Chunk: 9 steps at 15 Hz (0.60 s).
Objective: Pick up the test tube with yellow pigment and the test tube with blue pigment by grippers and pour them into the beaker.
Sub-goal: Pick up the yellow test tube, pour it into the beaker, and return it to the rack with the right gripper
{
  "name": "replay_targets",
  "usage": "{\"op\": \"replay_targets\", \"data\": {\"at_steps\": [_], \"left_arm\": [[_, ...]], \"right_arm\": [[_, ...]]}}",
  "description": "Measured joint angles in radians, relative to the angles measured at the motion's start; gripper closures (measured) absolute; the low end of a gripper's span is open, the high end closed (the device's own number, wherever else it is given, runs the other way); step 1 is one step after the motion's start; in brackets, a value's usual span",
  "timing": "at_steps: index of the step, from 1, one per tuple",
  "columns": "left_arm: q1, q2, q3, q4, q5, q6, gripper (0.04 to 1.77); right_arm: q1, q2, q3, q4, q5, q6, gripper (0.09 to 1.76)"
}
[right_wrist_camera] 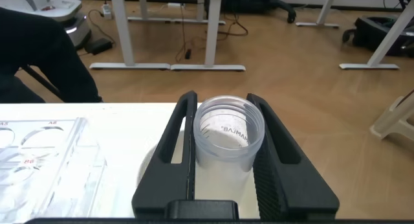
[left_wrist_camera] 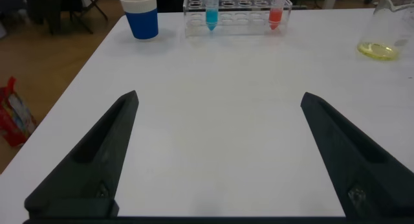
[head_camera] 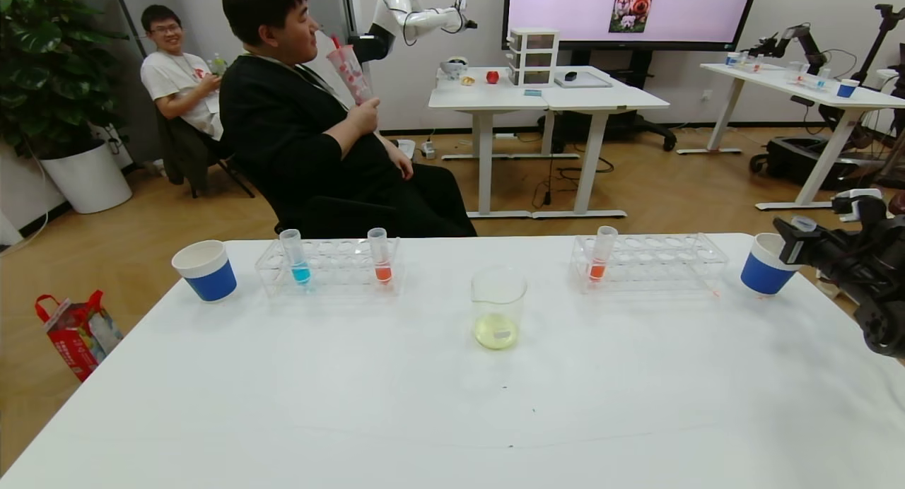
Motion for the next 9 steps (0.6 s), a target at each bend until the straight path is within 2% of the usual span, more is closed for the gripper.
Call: {"op": "replay_targets", "data": {"at_steps": [3,4,5,6,7,8,9], "left_arm": [[0.000,0.000,0.000,0.000,0.000,0.000,0.06],[0.000,0.000,0.000,0.000,0.000,0.000,0.06],[0.000,0.000,0.000,0.000,0.000,0.000,0.06],[0.000,0.000,0.000,0.000,0.000,0.000,0.06],[0.000,0.000,0.000,0.000,0.000,0.000,0.06],[0.000,0.000,0.000,0.000,0.000,0.000,0.06],[0.000,0.000,0.000,0.000,0.000,0.000,0.06]], "right_arm": [[0.003,0.009,-0.001,0.000,0.010,0.001,1.34],[0.004,0.010,-0.002,-0.002,0.010,0.001,1.24],[0.004,0.010,-0.003,-0.013,0.005,0.001,0.97],[0.005,0.011,-0.007,-0.031,0.002,0.001,0.59],[0.006,0.012,-0.008,-0.039,0.001,0.002,0.29],[0.008,0.012,-0.008,-0.040,0.001,0.002,0.13],[0.010,0.013,-0.008,-0.041,0.001,0.002,0.11]]}}
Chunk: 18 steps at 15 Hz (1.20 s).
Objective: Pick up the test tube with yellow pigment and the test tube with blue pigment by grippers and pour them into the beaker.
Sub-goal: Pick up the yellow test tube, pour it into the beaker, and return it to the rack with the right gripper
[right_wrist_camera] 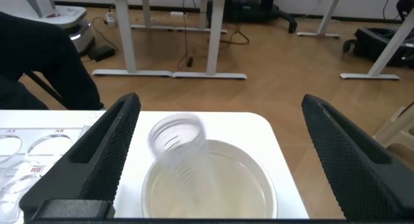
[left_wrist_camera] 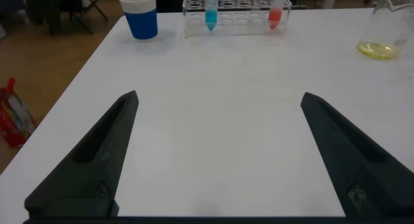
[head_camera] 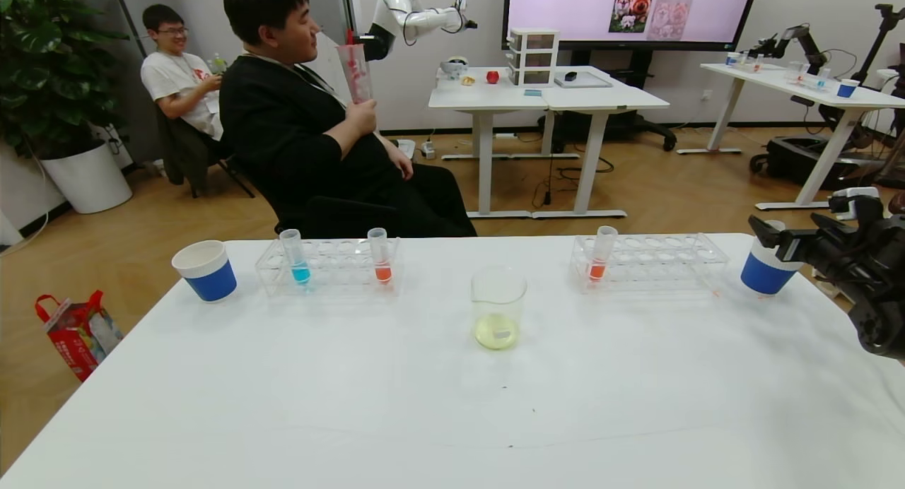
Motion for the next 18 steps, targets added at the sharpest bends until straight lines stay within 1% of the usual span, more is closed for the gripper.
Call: {"op": "replay_targets", "data": {"at_steps": [4,6,8,10,12,13,15,18], "left_arm": [[0.000,0.000,0.000,0.000,0.000,0.000,0.06],[0.000,0.000,0.000,0.000,0.000,0.000,0.06],[0.000,0.000,0.000,0.000,0.000,0.000,0.06],[0.000,0.000,0.000,0.000,0.000,0.000,0.06],[0.000,0.000,0.000,0.000,0.000,0.000,0.06],[0.000,0.000,0.000,0.000,0.000,0.000,0.06],[0.000,0.000,0.000,0.000,0.000,0.000,0.06],[0.000,0.000,0.000,0.000,0.000,0.000,0.06]], "right_arm": [[0.019,-0.012,-0.005,-0.036,0.012,0.002,0.11],[0.061,-0.039,-0.009,-0.033,0.008,0.004,0.11],[0.123,-0.076,-0.008,-0.016,-0.005,0.005,0.11],[0.201,-0.123,-0.001,0.042,-0.057,0.006,0.11],[0.287,-0.180,0.001,0.147,-0.165,0.006,0.11],[0.326,-0.207,0.003,0.172,-0.202,0.006,0.11],[0.379,-0.266,0.022,0.187,-0.222,0.004,0.11],[0.414,-0.369,0.088,0.191,-0.224,0.001,0.11]]}}
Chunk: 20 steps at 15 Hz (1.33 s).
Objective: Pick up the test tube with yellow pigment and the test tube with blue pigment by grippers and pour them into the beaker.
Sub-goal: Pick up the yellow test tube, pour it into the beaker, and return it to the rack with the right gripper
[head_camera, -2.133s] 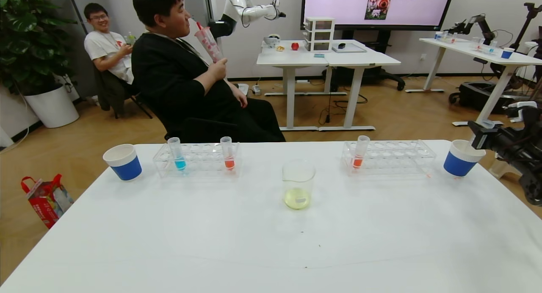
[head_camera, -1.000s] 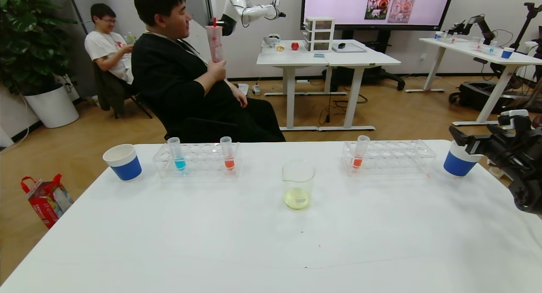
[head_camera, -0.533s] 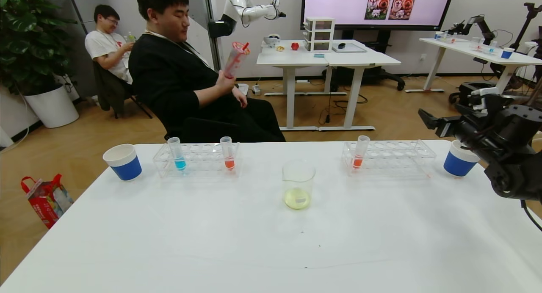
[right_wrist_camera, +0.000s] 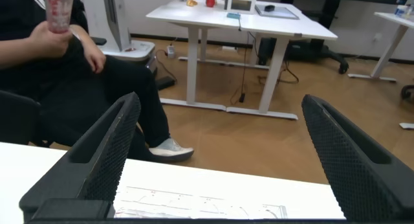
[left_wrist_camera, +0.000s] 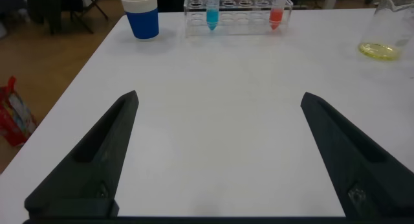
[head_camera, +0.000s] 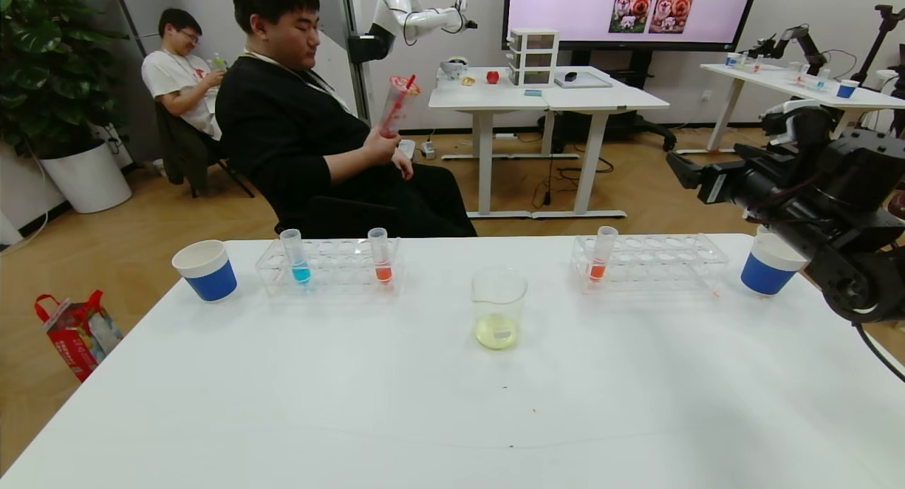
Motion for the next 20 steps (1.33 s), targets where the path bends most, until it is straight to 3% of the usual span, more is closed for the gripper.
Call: {"op": "replay_targets", "data": {"at_steps": [6,16,18,20], "left_arm": [[0.000,0.000,0.000,0.000,0.000,0.000,0.06],[0.000,0.000,0.000,0.000,0.000,0.000,0.06],[0.000,0.000,0.000,0.000,0.000,0.000,0.06],[0.000,0.000,0.000,0.000,0.000,0.000,0.06]], "right_arm": [[-0.016,-0.316,0.221,0.001,0.006,0.003,0.11],[-0.019,-1.015,0.699,0.008,0.009,-0.001,0.11],[-0.022,-1.167,0.755,0.067,0.010,-0.003,0.11],[-0.022,-1.338,0.780,0.209,0.022,-0.005,0.11]]}}
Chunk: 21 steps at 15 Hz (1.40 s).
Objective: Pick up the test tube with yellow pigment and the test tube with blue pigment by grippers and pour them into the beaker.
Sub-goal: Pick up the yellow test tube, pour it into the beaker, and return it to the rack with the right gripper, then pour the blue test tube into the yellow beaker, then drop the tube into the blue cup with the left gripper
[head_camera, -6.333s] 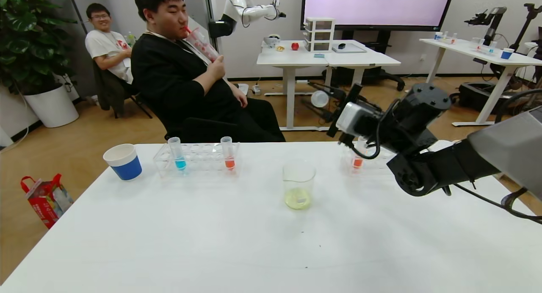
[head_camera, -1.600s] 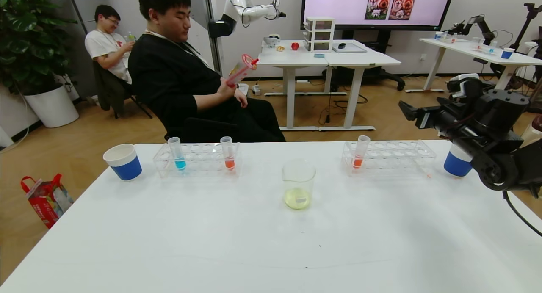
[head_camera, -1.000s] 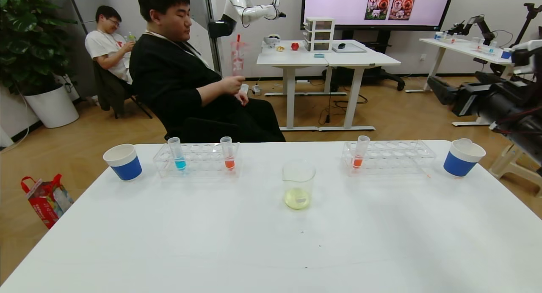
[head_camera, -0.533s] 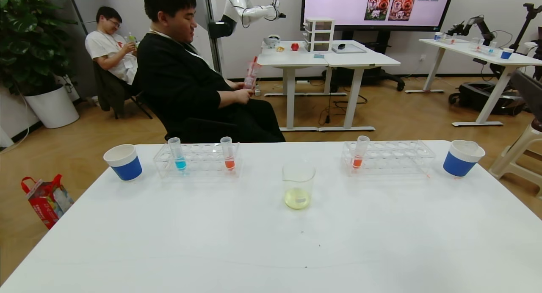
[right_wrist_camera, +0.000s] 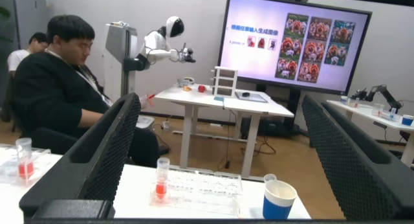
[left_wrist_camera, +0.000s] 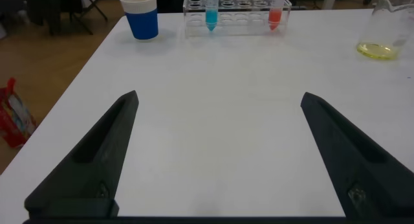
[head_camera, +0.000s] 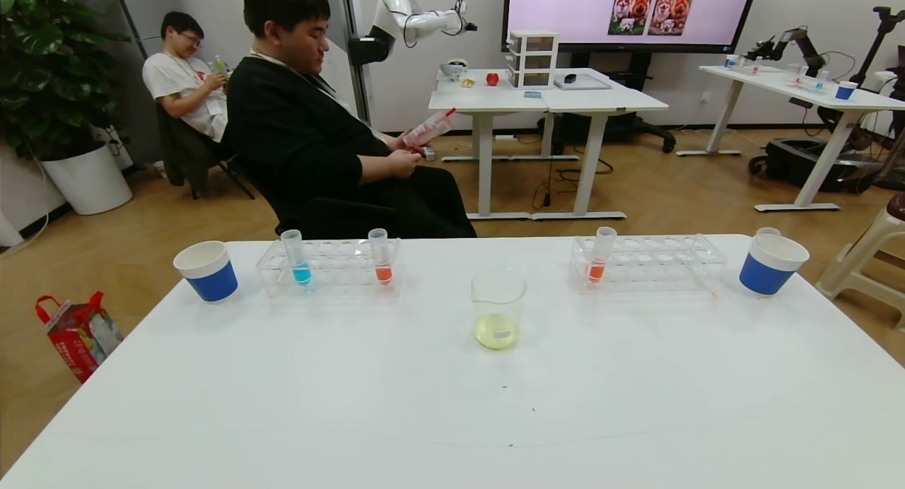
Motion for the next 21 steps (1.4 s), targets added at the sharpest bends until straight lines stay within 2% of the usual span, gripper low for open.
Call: {"op": "replay_targets", "data": {"at_steps": [3,6,11,15,21], "left_arm": [[0.000,0.000,0.000,0.000,0.000,0.000,0.06],[0.000,0.000,0.000,0.000,0.000,0.000,0.06],[0.000,0.000,0.000,0.000,0.000,0.000,0.06],[0.000,0.000,0.000,0.000,-0.001,0.000,0.06],[0.000,0.000,0.000,0.000,0.000,0.000,0.06]], "right_arm": [[0.013,-0.266,-0.016,0.319,0.048,-0.033,0.11],[0.038,-0.479,-0.015,0.548,0.066,-0.063,0.11],[0.046,-0.602,0.168,0.611,0.024,-0.073,0.11],[0.046,-0.615,0.227,0.903,-0.079,-0.090,0.11],[0.047,-0.615,0.230,0.893,-0.103,-0.026,0.11]]}}
